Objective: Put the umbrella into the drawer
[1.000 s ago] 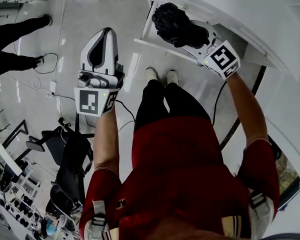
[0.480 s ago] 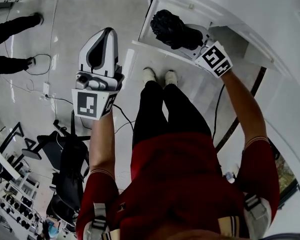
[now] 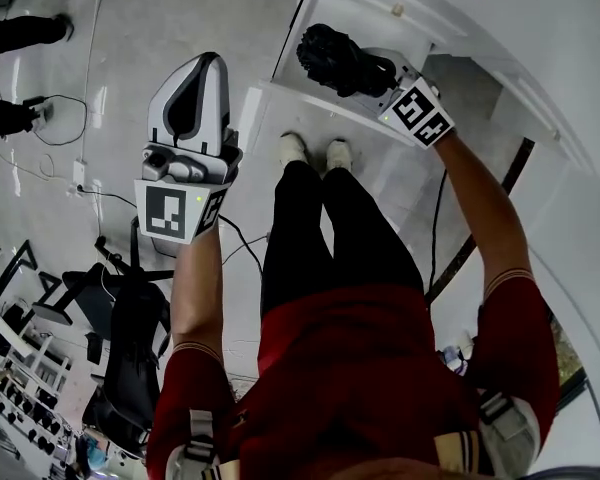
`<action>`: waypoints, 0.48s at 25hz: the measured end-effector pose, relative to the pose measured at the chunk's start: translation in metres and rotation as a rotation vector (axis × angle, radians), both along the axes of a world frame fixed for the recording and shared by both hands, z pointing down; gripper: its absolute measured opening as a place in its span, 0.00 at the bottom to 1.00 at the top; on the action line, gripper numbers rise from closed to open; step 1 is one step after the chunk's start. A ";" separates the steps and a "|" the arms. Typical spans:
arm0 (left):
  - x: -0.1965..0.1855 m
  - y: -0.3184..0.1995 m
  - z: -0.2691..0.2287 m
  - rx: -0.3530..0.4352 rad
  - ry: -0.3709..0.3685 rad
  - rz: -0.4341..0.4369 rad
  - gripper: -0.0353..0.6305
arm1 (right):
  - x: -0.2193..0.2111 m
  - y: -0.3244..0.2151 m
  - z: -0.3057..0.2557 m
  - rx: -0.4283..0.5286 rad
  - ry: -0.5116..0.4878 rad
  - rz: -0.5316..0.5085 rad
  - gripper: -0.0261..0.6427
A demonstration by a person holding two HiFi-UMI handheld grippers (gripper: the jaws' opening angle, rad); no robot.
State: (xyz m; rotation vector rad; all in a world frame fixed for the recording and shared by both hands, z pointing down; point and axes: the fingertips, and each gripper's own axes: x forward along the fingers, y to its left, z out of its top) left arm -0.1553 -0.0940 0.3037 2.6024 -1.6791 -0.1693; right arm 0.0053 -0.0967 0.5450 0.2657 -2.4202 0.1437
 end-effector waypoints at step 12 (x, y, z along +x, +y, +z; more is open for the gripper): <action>0.011 -0.025 0.051 -0.022 -0.021 0.034 0.06 | -0.007 0.001 0.076 -0.044 0.086 -0.044 0.44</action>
